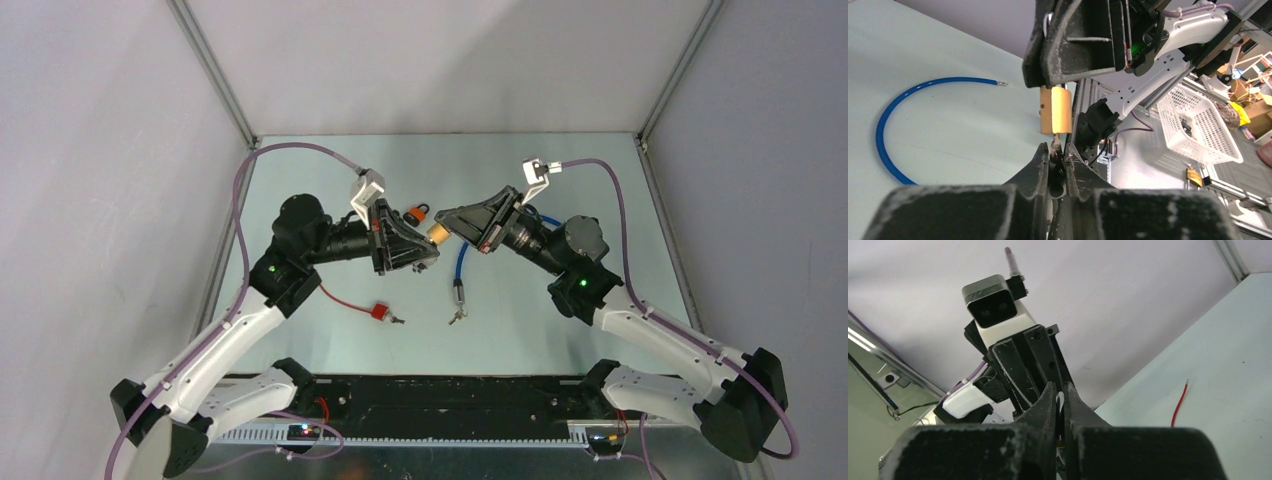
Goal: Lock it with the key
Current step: Lock the lock, then place the lock at the center of the board.
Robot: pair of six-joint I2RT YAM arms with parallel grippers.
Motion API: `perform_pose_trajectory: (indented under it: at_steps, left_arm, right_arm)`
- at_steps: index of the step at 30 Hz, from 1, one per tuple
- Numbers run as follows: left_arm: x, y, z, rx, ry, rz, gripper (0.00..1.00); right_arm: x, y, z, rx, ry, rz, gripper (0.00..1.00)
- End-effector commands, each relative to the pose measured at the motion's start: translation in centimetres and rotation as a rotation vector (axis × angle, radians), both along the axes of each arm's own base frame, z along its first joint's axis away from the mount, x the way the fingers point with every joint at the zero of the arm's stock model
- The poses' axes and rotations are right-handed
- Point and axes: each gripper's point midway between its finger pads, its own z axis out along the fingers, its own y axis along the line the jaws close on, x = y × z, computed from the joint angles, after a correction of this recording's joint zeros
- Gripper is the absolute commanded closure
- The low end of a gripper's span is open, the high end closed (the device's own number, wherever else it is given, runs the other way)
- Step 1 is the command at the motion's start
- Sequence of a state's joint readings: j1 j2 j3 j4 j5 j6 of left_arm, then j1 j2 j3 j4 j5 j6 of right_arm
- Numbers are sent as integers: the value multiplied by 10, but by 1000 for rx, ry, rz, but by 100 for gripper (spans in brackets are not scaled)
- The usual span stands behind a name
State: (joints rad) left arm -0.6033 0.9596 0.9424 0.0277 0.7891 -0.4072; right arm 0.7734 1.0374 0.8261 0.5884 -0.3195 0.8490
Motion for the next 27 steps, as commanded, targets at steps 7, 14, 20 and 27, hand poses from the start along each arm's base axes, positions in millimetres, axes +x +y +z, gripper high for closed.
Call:
perform_pose_trajectory:
  at_steps: [7,14,20,27]
  left_arm:
    - [1,7,0,3,-46,9,100]
    - [2,19,-30,32,33,52,100]
    - [26,36,-49,74,81,247,100]
    - [100,95,-142,296,312,783,100]
  right_arm:
    - [-1,-19,45,92,-101,-33,100]
    - [14,-48,59,124,-135,-133,100]
    - [30,-49,38,50,-92,-186,100]
    - [92,-12,-72,-198,152,-250,100]
